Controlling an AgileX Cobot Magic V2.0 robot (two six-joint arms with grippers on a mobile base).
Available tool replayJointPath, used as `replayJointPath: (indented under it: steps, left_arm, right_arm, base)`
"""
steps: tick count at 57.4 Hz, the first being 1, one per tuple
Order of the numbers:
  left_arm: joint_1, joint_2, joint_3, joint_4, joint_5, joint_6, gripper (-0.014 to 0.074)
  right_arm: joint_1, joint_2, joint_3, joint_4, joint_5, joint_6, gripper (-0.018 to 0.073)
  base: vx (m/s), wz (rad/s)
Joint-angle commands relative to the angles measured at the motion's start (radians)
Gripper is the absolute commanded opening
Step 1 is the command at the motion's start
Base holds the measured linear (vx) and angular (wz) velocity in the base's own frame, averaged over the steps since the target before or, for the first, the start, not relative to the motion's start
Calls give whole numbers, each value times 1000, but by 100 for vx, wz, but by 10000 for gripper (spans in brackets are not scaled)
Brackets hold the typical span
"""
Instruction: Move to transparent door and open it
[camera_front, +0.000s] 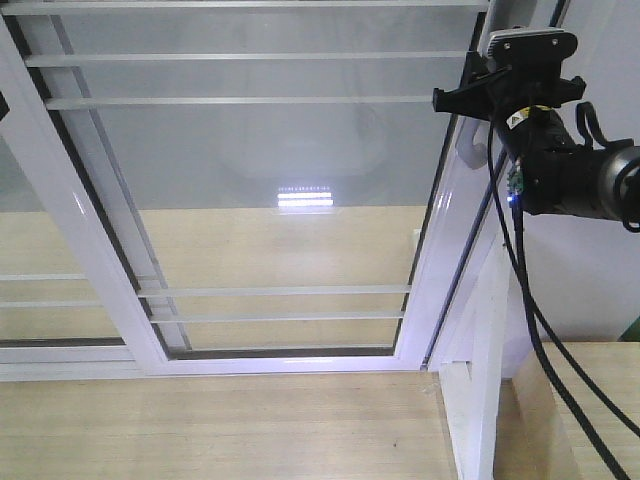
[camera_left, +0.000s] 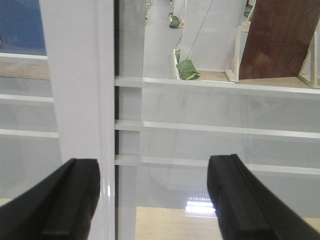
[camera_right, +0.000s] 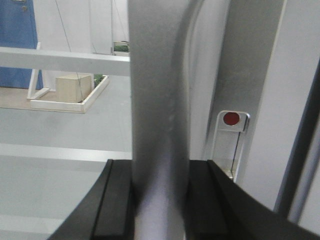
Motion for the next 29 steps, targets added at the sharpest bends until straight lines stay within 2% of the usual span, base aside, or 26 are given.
replayJointPath:
  steps: [1,29]
  left_arm:
    - [-5,-17,-37,-5,-81,-11,570]
    - [-5,-17,-37,-5,-41,-11,570]
  right_arm:
    - [78,-55,-30,-145,-85,-5,-9]
    - [250,-55,-30,-172,-85,-5,-9]
  base:
    - [0,0]
    - [0,0]
